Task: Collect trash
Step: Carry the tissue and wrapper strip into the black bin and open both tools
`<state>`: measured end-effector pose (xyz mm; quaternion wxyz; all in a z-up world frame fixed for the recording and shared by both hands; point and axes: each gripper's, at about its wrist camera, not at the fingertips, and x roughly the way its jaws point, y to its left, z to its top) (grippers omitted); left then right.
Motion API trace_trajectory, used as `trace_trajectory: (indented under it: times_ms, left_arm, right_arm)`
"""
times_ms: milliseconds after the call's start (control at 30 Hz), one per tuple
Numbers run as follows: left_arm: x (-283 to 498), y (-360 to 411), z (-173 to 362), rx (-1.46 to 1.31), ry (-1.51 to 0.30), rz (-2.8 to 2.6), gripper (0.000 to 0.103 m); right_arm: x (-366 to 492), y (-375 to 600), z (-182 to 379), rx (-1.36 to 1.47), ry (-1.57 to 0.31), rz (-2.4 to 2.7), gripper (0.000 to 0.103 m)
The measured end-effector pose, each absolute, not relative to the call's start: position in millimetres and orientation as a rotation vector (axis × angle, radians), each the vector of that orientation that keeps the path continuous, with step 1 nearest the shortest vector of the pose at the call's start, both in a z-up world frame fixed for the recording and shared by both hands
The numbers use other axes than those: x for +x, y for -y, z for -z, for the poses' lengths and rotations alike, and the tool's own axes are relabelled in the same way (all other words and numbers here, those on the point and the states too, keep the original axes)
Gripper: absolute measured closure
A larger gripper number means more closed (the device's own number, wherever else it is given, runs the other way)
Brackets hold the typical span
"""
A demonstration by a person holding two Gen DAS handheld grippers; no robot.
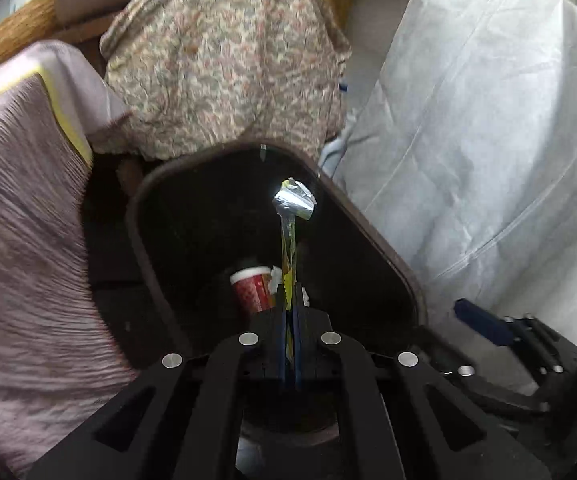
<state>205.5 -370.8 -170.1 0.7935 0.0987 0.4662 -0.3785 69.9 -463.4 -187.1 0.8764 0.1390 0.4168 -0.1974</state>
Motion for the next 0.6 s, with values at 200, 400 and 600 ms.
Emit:
trace_trajectory:
  times_ms: [200, 400, 600]
  left_arm:
    - [210.9, 376.4, 185.7, 0.217, -1.081, 0.834, 0.093]
    - [201.0, 366.4, 166.6, 0.199, -0.986, 0.837, 0.042]
    - [188.0, 340.7, 123.1, 0.119, -0.910, 0.875, 0.037]
  right_arm:
    - [59.9, 474.5, 184.0, 0.333, -0.859, 0.433, 0.055]
    - [56.5, 475.4, 182.6, 0.337, -0.857, 0.451, 0.055]
    - [56.5, 474.0, 178.1, 0.329, -0.845, 0.458, 0.055]
